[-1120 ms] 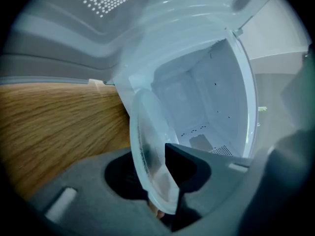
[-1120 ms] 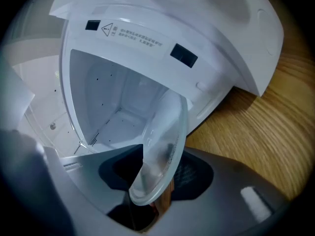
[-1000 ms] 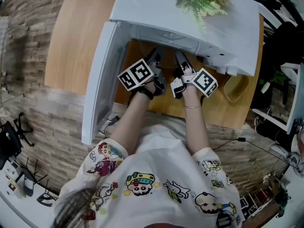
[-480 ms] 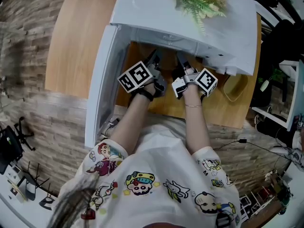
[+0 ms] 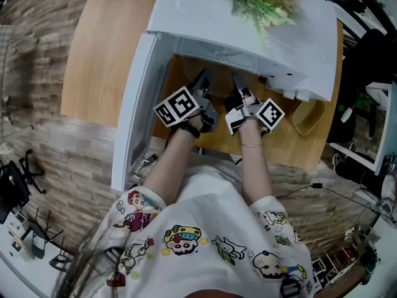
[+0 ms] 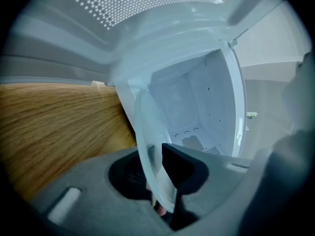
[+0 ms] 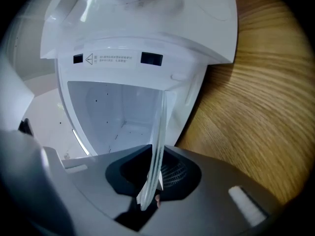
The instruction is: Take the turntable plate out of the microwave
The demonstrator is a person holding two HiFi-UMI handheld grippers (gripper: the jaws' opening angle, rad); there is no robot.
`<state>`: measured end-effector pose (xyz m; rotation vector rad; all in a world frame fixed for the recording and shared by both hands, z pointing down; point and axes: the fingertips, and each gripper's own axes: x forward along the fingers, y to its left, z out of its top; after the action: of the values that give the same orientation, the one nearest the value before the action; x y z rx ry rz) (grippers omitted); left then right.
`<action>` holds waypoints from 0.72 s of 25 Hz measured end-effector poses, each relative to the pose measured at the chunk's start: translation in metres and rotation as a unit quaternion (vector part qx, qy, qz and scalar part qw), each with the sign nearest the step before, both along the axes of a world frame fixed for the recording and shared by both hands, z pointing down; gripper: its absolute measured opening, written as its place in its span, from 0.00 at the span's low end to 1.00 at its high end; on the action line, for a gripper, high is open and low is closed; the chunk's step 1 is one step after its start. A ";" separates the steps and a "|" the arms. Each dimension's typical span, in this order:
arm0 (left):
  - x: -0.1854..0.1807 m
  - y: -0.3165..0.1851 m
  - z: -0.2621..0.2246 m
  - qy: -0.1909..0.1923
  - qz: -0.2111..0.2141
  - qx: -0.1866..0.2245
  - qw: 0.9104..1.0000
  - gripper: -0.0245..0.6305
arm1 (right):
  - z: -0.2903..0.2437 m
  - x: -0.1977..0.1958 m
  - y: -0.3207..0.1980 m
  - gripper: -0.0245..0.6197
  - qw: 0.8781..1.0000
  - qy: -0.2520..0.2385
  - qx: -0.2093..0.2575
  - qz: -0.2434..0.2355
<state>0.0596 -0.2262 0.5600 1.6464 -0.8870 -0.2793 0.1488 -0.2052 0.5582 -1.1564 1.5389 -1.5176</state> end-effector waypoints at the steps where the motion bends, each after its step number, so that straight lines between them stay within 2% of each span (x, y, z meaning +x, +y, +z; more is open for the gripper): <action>1: -0.001 0.002 -0.002 0.001 0.000 0.003 1.000 0.13 | -0.002 -0.001 0.002 0.12 1.000 -0.002 0.004 -0.002; 8: -0.002 0.013 -0.016 0.009 -0.007 0.019 1.000 0.13 | -0.015 -0.001 0.012 0.13 0.999 0.002 0.033 -0.011; 18: -0.014 0.043 -0.032 0.014 -0.012 0.033 0.999 0.12 | -0.028 -0.013 0.041 0.14 0.999 -0.002 0.047 -0.025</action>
<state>0.0453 -0.1837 0.5279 1.6889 -0.8851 -0.3518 0.1358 -0.1647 0.5299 -1.0692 1.6296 -1.4627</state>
